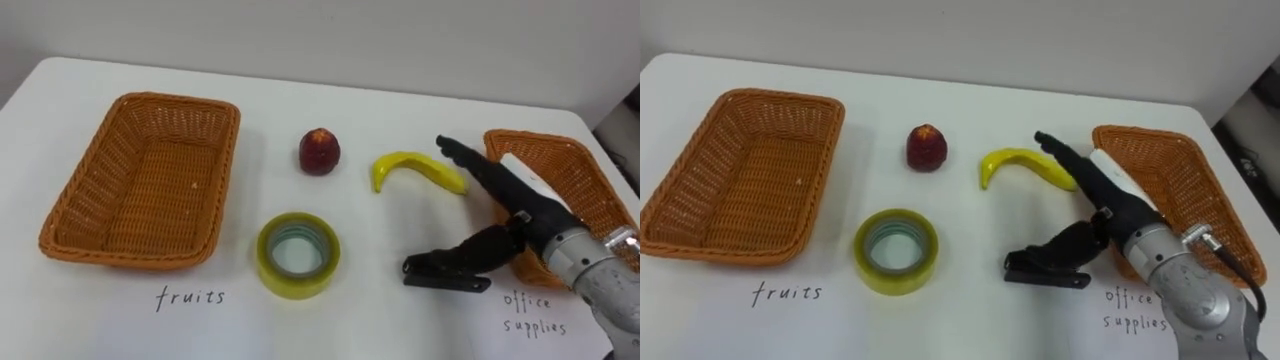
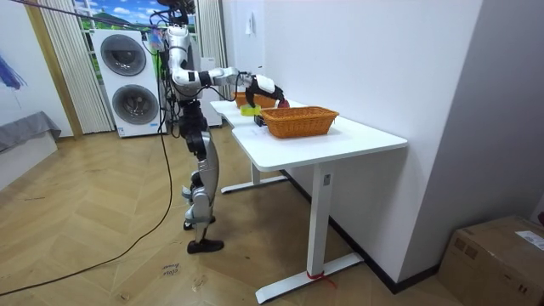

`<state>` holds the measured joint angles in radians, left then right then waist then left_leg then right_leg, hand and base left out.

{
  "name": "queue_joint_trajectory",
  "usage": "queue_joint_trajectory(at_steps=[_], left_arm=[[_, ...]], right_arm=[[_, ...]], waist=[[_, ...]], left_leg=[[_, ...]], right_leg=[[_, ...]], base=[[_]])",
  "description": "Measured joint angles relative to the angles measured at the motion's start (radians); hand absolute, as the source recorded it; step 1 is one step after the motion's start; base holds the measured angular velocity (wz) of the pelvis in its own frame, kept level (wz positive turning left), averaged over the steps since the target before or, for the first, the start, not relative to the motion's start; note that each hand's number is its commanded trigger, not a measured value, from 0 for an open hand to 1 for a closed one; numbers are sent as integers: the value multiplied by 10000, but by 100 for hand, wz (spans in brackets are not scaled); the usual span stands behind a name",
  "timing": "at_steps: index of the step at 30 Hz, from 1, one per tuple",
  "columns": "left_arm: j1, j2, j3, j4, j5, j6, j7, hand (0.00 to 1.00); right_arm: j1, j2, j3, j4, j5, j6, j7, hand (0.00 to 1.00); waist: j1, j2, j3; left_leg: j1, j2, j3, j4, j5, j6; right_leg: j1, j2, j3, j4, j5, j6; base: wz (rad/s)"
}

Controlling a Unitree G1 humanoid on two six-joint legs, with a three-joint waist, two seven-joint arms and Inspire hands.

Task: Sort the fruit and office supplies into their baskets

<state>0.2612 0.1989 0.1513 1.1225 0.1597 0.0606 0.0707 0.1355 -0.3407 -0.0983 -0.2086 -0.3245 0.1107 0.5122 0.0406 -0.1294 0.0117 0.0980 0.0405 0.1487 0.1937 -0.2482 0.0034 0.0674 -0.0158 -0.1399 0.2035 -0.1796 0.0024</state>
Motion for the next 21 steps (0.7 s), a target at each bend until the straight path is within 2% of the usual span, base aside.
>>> queue_joint_trajectory(at_steps=[10,16,21], left_arm=[[-224,122,9,-24,6,-1,-211,0],[-251,135,6,-24,5,4,-148,0],[-242,142,4,-22,7,69,-58,0]], right_arm=[[0,0,-2,0,-14,38,1006,0],[3,-3,1,3,-415,254,1327,0],[24,-11,2,3,-950,630,1752,0]], waist=[[134,-43,-24],[210,-67,-42],[203,-50,-49]], left_leg=[[7,-2,2,28,0,0],[9,-1,1,47,0,0],[3,-1,1,31,0,1]], right_leg=[[-7,3,-7,-22,1,2],[9,2,-7,-21,8,4],[18,2,-7,-16,15,0]], base=[[0],[0],[0]])
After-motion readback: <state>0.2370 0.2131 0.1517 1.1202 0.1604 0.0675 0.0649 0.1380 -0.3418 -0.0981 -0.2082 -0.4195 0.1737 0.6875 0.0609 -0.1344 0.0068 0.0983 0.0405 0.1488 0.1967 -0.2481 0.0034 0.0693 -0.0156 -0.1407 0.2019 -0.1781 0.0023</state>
